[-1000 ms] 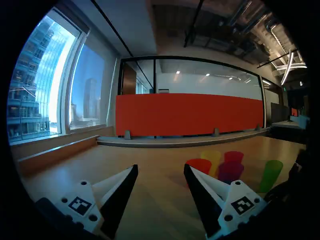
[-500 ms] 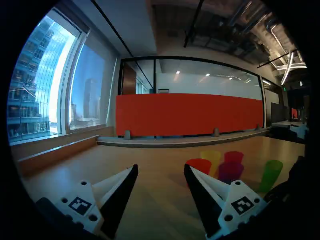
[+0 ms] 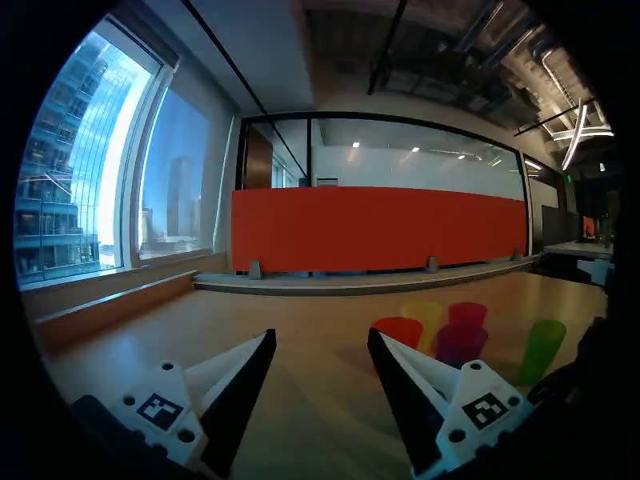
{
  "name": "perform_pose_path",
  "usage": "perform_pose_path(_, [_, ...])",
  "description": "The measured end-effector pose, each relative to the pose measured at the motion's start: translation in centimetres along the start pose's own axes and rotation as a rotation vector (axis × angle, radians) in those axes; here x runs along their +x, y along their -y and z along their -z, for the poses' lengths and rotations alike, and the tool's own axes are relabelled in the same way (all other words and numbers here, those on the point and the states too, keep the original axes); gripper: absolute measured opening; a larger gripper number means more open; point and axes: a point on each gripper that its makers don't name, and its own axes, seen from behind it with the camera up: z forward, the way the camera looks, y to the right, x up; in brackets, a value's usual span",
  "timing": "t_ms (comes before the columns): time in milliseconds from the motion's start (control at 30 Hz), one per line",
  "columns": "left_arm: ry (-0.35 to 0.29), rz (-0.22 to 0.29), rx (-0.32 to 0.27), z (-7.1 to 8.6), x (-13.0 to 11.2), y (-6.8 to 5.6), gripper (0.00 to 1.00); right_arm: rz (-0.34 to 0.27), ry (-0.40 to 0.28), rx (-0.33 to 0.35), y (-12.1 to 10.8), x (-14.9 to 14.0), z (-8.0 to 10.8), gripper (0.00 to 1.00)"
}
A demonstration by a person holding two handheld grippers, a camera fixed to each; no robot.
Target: Pour water
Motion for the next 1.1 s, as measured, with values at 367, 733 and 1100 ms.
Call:
perform_pose_path(367, [0.000, 0.000, 0.000, 0.0, 0.0, 0.0, 0.84, 0.015, 0.031, -0.003, -0.3, -0.9, -0.1, 0.99])
perform_pose_path(733, [0.000, 0.000, 0.000, -0.1, 0.0, 0.0, 0.85, 0.031, 0.047, -0.016, -0.3, -1.2, -0.1, 0.99])
perform_pose_path(1100, [0.000, 0.000, 0.000, 0.0, 0.0, 0.0, 0.85, 0.031, 0.049, -0.016, -0.4, -1.2, -0.2, 1.00])
